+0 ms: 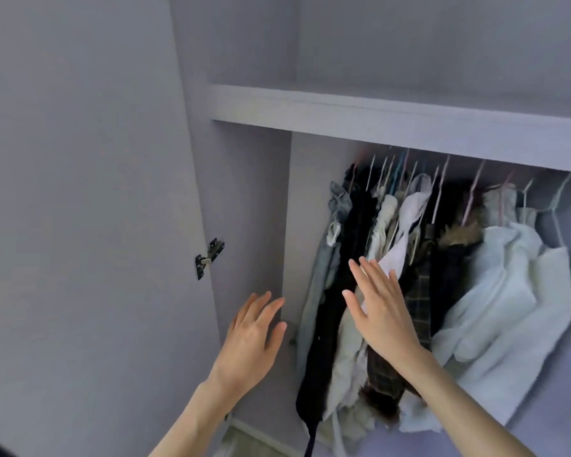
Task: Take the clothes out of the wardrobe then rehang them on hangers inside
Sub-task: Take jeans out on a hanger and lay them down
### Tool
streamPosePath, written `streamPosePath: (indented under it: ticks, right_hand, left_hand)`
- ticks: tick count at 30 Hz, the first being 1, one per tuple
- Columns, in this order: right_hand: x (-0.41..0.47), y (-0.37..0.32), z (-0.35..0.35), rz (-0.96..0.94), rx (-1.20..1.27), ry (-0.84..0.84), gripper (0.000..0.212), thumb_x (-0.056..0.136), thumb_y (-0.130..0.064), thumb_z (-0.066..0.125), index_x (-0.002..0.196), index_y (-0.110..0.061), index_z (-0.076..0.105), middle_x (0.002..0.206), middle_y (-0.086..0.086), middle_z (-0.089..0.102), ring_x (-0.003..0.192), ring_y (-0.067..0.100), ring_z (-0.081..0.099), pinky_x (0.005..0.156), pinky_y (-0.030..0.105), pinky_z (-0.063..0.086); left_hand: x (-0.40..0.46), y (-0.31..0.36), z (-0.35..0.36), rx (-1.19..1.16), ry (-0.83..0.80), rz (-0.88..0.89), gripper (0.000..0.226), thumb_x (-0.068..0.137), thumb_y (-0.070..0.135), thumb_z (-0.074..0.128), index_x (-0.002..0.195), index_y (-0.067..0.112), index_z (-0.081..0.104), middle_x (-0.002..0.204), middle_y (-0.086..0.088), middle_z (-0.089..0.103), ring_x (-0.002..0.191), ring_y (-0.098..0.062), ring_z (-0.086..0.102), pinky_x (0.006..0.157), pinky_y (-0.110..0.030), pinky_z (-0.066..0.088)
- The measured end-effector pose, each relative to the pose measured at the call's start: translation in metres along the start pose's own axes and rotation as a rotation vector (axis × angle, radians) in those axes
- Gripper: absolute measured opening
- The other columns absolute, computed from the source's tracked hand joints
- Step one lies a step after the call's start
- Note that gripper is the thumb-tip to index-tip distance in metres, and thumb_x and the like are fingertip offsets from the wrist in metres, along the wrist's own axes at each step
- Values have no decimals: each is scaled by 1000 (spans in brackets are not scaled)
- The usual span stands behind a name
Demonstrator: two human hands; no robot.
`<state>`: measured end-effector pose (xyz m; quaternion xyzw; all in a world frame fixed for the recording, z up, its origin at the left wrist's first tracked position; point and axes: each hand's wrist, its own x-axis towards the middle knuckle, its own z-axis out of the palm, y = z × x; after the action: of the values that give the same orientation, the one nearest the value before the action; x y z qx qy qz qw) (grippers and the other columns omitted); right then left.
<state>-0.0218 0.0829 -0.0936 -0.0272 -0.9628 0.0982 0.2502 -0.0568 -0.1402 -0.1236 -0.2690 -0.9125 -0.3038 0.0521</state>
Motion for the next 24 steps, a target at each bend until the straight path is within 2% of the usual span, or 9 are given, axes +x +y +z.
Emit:
streamPosePath:
  ticks: [3,8,11,14,16,18,20,22,24]
  right_hand:
    - [38,26,-2,-16,-50,44,53,93,-36,30,131,-6,51,135,17,50,128,33,44,106,51,26]
    - [132,69,1,-87,-122,-31,57,92,-37,24,127,-4,55,134,18,51,131,35,40,108,54,22]
    - [178,91,4,-104,-222,-136,52,99,-39,23,144,-15,32,153,7,26,144,23,13,115,43,-1]
    - [195,109,10,-125,-277,-214,63,93,-50,5,147,-23,22,156,-1,13,144,15,2,115,39,-7]
    - [197,117,14,-131,-264,-201,80,82,-54,-11,146,-24,26,156,-2,17,144,14,8,116,41,-4]
    - [195,124,21,-154,-283,-136,82,85,-54,-11,140,-21,41,150,0,33,139,17,28,116,43,10]
    - [192,128,22,-156,-277,-62,68,95,-48,6,125,-18,59,135,3,54,124,20,50,109,45,26]
    - [189,135,23,-154,-259,-16,53,93,-41,24,118,-17,64,128,3,59,118,20,56,104,46,32]
    - [187,139,24,-166,-243,21,50,91,-38,30,118,-16,64,128,3,59,118,20,56,104,46,31]
  left_hand:
    - [36,10,13,-47,-9,28,43,99,34,35,142,27,33,151,7,25,142,-12,12,114,-26,15]
    - [103,22,28,-112,35,55,40,99,28,38,138,23,39,145,7,33,138,-11,23,110,-19,19]
    - [153,37,31,-146,97,65,38,99,22,40,136,18,43,139,4,41,131,-11,34,104,-12,22]
    - [197,54,38,-179,130,44,38,99,20,39,137,14,42,136,-2,45,128,-17,39,101,-13,24]
    - [218,63,46,-198,139,23,39,99,21,38,138,13,41,136,-4,45,128,-18,38,100,-14,24]
    - [235,72,55,-203,149,7,40,99,21,40,138,11,40,135,-6,46,127,-20,39,97,-12,24]
    - [250,78,64,-205,158,2,41,98,20,44,137,9,41,132,-9,48,124,-22,42,96,-15,28]
    - [266,82,70,-194,158,-9,43,95,21,50,136,9,42,129,-10,50,120,-23,46,97,-23,36]
    - [281,84,73,-155,167,-33,43,93,20,54,133,9,44,126,-10,51,115,-25,48,94,-32,42]
